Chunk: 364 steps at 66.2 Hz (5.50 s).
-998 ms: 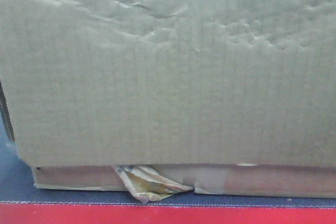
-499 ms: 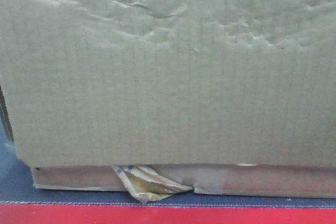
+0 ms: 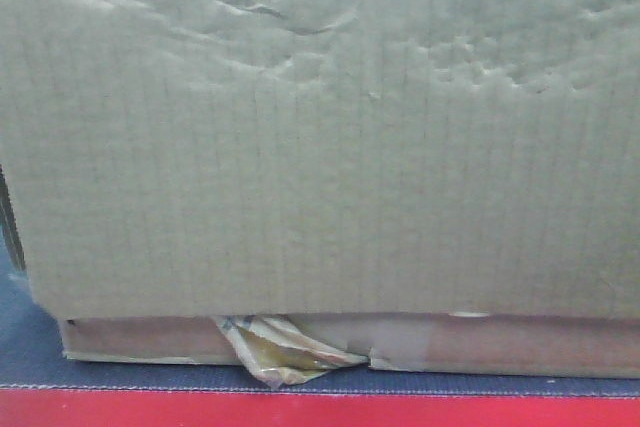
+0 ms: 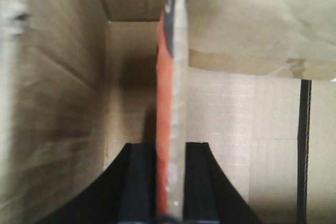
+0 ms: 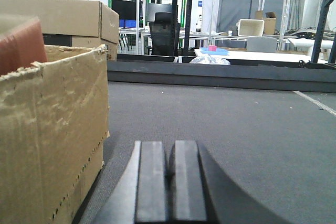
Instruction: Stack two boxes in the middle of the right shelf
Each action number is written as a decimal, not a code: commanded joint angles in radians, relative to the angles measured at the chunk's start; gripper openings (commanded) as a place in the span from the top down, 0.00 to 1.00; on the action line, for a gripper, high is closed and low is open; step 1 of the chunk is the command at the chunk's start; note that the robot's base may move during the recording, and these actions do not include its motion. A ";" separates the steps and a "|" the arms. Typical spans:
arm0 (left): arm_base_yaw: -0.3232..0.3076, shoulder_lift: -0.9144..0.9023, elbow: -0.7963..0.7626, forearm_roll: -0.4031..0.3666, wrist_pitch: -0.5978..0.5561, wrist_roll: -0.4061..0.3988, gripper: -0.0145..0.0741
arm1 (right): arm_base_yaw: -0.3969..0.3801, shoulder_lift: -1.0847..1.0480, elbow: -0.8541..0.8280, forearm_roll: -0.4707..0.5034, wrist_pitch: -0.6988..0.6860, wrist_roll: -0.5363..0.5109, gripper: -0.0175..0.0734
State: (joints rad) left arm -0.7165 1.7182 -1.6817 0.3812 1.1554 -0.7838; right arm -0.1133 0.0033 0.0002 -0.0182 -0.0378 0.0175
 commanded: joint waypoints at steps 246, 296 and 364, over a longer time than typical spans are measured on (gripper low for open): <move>0.211 -0.105 0.144 -0.211 0.066 0.278 0.48 | -0.005 0.818 -0.765 0.018 0.879 -0.001 0.99; 0.211 -0.105 0.144 -0.211 0.066 0.278 0.48 | 0.188 1.262 -1.404 -0.152 1.252 0.325 0.99; 0.211 -0.105 0.144 -0.211 0.066 0.278 0.48 | 0.375 1.528 -1.438 0.018 1.259 0.322 0.48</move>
State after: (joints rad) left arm -0.4997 1.6228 -1.5393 0.1747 1.2237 -0.5063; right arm 0.2621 1.5393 -1.4712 -0.0065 1.2222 0.3402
